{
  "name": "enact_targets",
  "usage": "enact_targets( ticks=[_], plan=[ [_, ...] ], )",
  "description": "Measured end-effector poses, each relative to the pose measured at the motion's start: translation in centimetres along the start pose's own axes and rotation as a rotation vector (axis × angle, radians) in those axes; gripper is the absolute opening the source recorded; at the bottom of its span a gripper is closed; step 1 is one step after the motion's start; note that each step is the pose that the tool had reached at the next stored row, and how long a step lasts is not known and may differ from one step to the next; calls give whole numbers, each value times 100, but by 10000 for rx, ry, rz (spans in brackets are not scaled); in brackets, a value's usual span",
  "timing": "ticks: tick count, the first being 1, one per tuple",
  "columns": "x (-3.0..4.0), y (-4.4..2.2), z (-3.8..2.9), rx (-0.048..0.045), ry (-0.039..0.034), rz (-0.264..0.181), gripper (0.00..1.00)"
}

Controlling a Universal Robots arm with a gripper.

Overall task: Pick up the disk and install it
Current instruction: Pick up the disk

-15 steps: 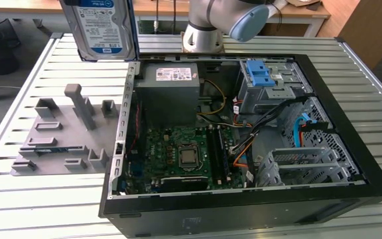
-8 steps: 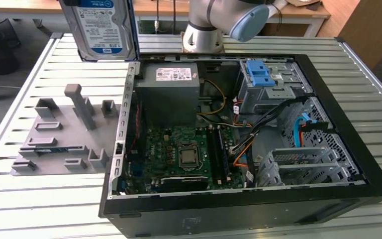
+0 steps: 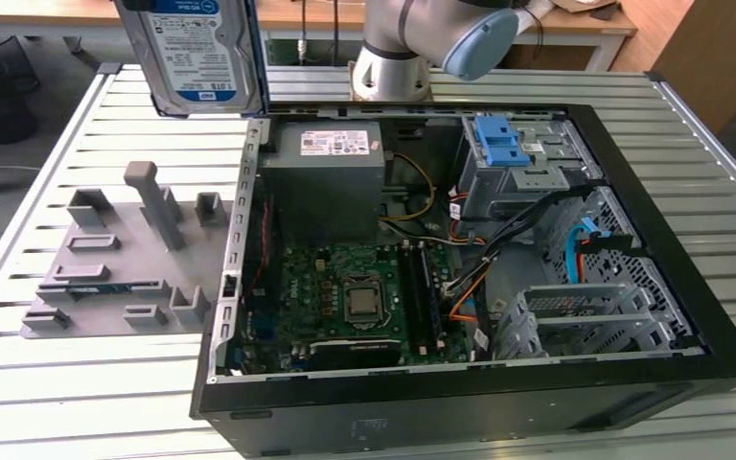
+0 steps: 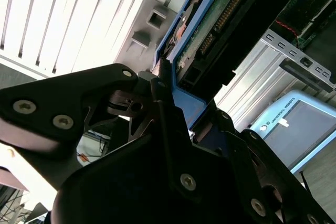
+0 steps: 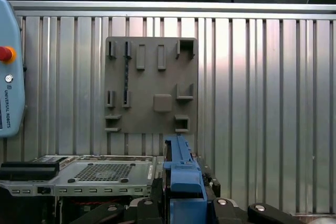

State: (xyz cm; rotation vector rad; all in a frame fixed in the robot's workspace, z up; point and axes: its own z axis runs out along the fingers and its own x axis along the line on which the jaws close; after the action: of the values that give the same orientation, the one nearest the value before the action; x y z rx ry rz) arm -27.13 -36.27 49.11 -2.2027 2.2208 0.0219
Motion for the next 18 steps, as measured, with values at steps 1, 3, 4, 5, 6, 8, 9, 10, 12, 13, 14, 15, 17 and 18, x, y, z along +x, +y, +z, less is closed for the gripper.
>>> enact_targets(
  ticks=[1, 3, 4, 5, 6, 8, 9, 10, 12, 13, 14, 15, 17, 18],
  plan=[
    [0, 0, 0, 0, 0, 0, 36],
    [0, 0, 0, 0, 0, 0, 36],
    [0, 0, 0, 0, 0, 0, 36],
    [1, -2, 1, 1, -1, -1, 36],
    [1, -7, 0, 0, -1, -2, 36],
    [0, -28, 0, 1, -1, -1, 36],
    [1, -43, 0, 0, 0, -1, 36],
    [1, -61, 0, 1, -1, -1, 36],
    [2, -99, 0, 0, 0, 0, 36],
    [4, -123, 0, 0, 0, 0, 36],
    [6, -146, 0, 0, 0, 1, 36],
    [9, -171, 0, 0, 0, 0, 36],
    [16, -222, 0, 0, 0, -1, 36],
    [20, -249, 0, 0, -1, -1, 36]
  ],
)
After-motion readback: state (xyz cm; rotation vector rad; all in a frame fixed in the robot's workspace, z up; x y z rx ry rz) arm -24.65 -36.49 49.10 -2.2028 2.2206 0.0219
